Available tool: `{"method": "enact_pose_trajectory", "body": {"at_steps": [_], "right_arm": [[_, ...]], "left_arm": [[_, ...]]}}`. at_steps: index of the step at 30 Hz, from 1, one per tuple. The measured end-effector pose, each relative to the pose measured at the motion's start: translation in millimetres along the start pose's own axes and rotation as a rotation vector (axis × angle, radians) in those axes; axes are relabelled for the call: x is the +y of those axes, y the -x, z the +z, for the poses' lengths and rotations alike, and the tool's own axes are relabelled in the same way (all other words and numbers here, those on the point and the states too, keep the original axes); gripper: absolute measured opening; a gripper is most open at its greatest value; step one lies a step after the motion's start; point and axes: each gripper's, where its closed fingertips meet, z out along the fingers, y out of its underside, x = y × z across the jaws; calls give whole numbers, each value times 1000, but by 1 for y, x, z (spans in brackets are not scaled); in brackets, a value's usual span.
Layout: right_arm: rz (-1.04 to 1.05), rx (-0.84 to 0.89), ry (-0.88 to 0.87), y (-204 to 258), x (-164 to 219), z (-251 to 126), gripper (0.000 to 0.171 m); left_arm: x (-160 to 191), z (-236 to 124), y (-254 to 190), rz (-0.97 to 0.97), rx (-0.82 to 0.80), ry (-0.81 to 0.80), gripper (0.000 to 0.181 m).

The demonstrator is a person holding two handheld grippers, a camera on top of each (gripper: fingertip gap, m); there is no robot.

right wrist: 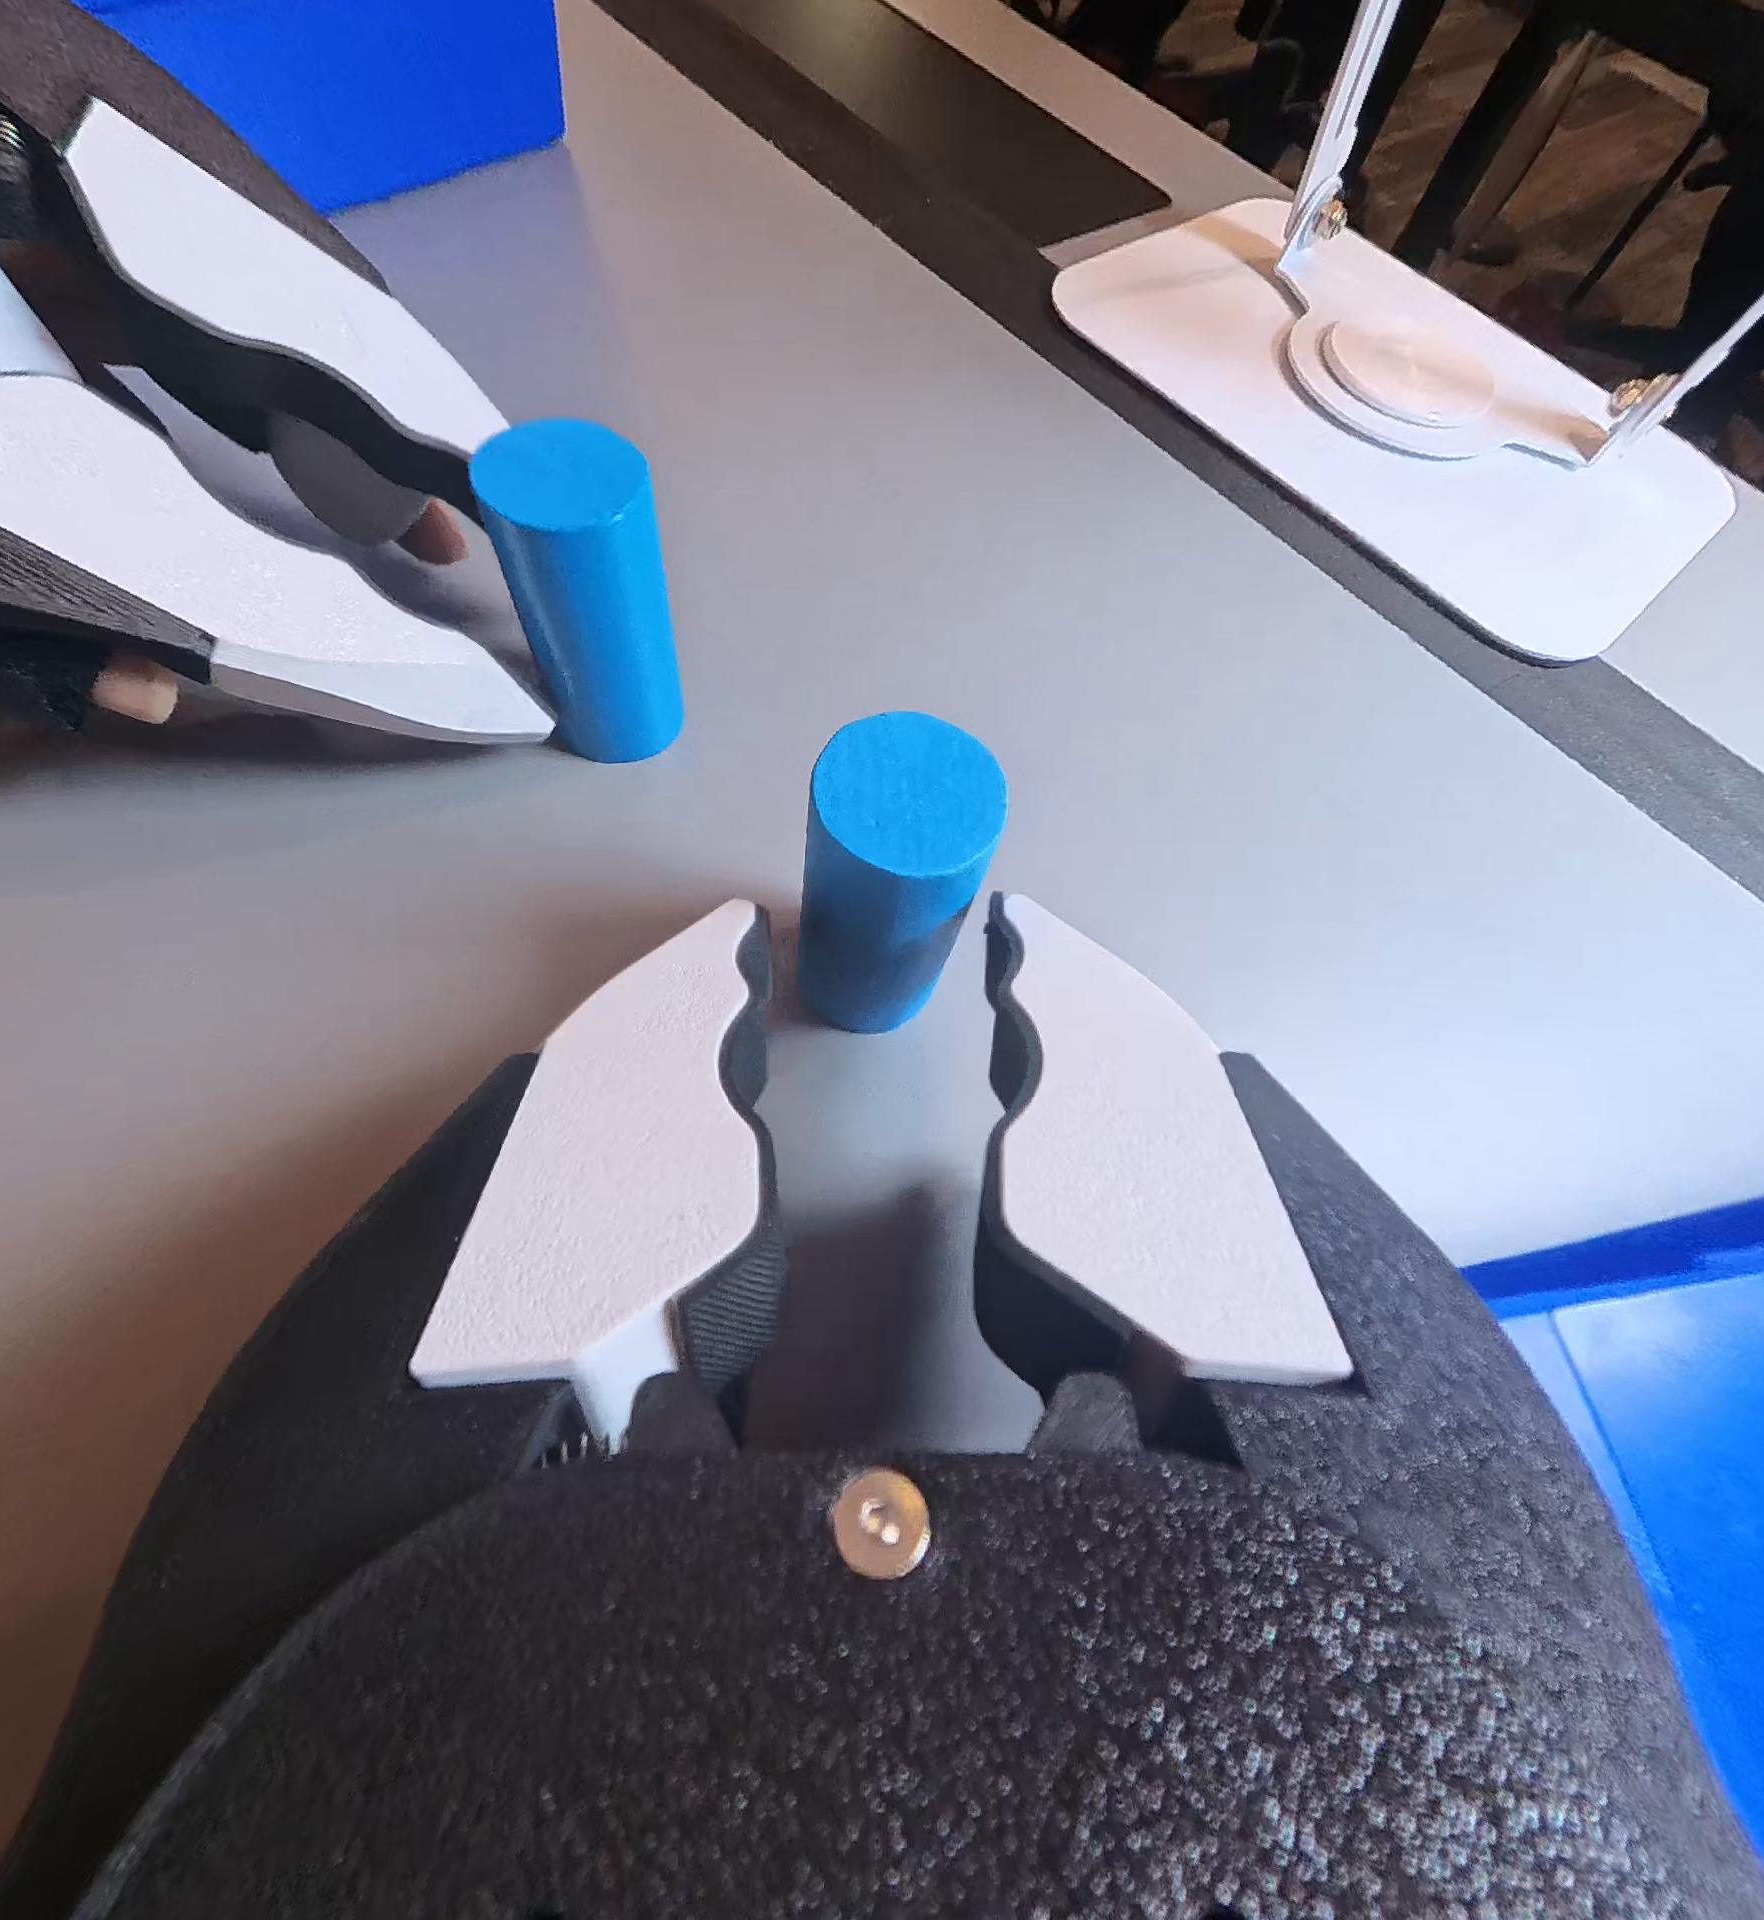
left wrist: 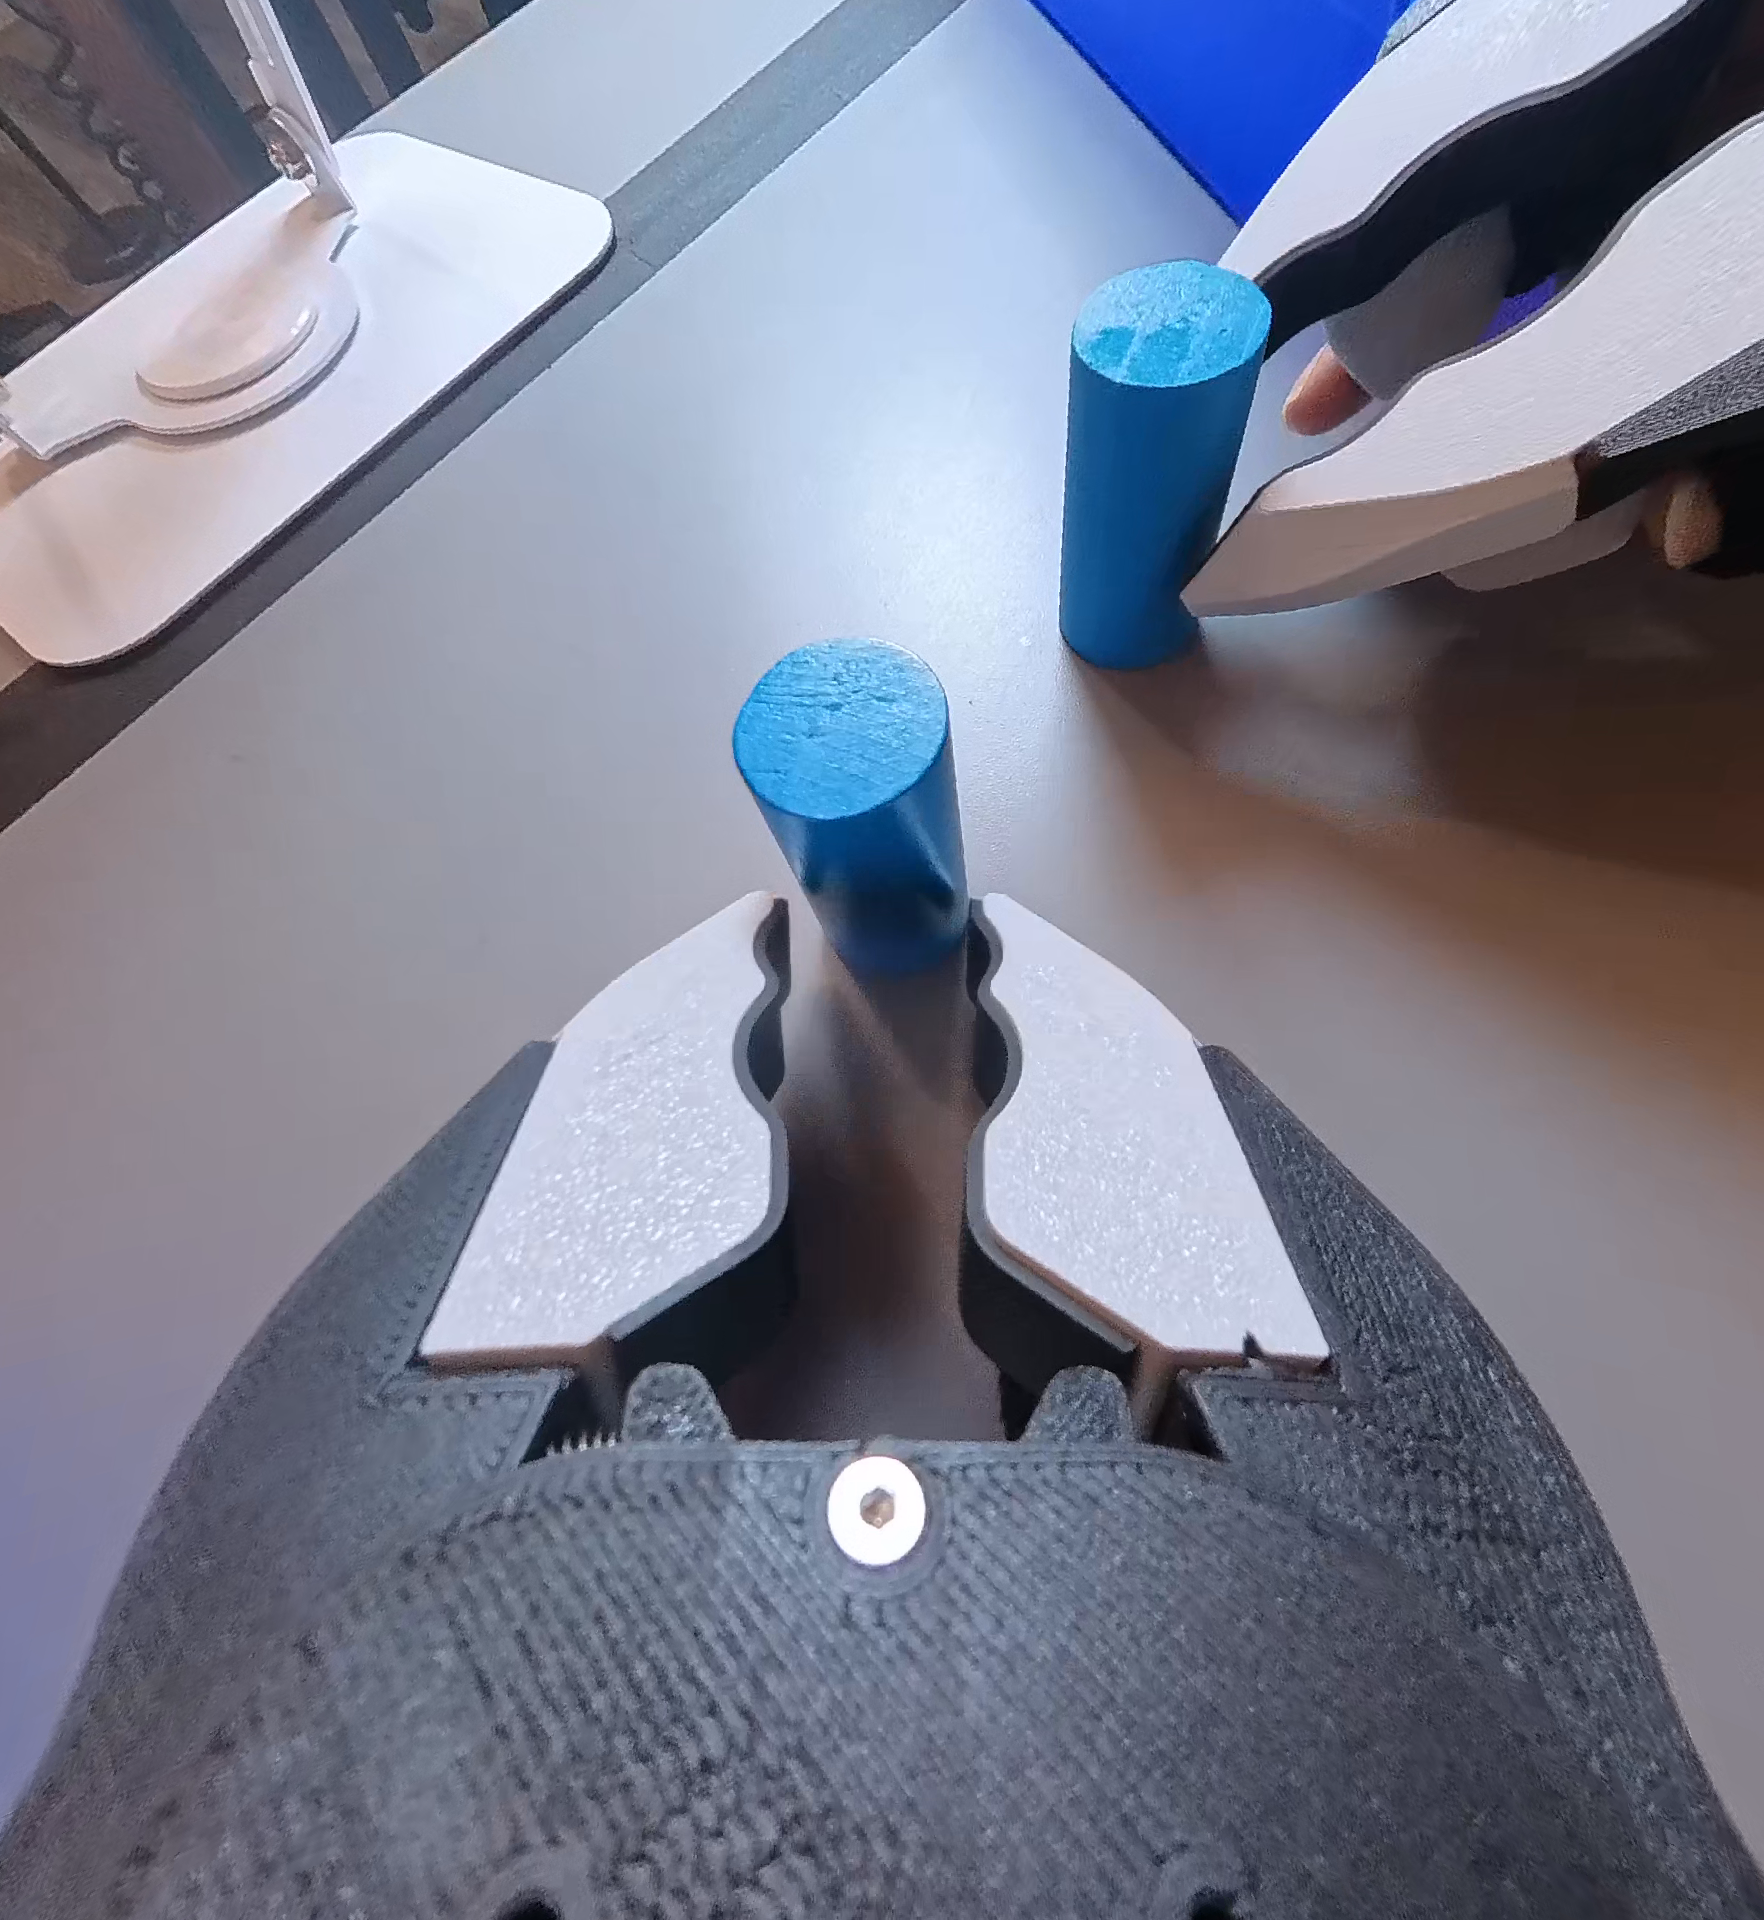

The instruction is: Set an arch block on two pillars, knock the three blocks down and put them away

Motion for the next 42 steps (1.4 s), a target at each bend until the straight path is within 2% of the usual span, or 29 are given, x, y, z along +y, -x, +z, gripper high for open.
{"method": "enact_pose_trajectory", "body": {"at_steps": [3,6,8,11,14,16,18,21,23,25,28,30,31,35,37,39,42], "right_arm": [[11,-1,-55,0,-11,-8,49],[-1,40,-146,-6,-29,-27,54],[-5,76,-219,-11,-43,-46,57],[11,115,-322,-19,-63,-79,59],[40,130,-373,-26,-70,-105,57],[71,127,-392,-30,-69,-115,55],[96,116,-392,-31,-64,-119,53],[107,104,-371,-30,-57,-115,52],[100,89,-355,-26,-55,-109,52],[79,73,-335,-19,-53,-103,52],[32,69,-300,-12,-47,-96,50],[13,66,-283,-8,-44,-93,49],[7,64,-277,-6,-43,-92,48],[-9,61,-262,-2,-39,-89,47],[-17,65,-261,-2,-39,-89,46],[-18,64,-267,-1,-40,-89,46],[-3,34,-287,5,-45,-90,46]], "left_arm": [[-5,-6,1,-21,-9,-27,46],[-36,-34,-6,3,-41,-142,56],[-69,-69,-19,28,-40,-264,57],[-114,-141,-28,44,-37,-449,52],[-123,-206,18,19,-166,-518,45],[-97,-226,68,-64,-243,-432,47],[-53,-229,116,-158,-284,-302,45],[30,-206,157,-316,-261,-53,49],[66,-184,160,-406,-189,46,48],[97,-164,151,-461,-113,190,56],[123,-144,139,-493,-59,325,58],[122,-138,134,-526,-36,333,53],[122,-138,135,-513,-43,338,38],[120,-140,134,-420,-42,354,36],[116,-148,145,-364,-106,326,36],[93,-164,157,-338,-158,205,36],[22,-206,164,-264,-222,-168,35]]}}
